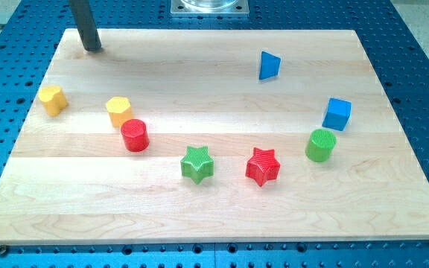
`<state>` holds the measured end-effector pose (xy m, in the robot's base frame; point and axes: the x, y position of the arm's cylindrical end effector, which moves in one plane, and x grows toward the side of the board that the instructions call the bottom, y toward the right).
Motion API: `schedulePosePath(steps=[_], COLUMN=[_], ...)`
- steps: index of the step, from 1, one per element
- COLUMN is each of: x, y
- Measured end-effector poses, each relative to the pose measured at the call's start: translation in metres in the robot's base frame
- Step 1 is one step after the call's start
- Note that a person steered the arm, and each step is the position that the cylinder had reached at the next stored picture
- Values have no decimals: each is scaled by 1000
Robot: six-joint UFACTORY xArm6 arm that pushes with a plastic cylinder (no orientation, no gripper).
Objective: Move the yellow heart horizontally to the left side of the blue triangle
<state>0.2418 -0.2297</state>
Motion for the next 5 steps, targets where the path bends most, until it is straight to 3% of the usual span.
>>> schedulePosePath(steps=[2, 3, 4, 5], x=[1, 95, 119, 170], y=[-10, -37, -45, -21])
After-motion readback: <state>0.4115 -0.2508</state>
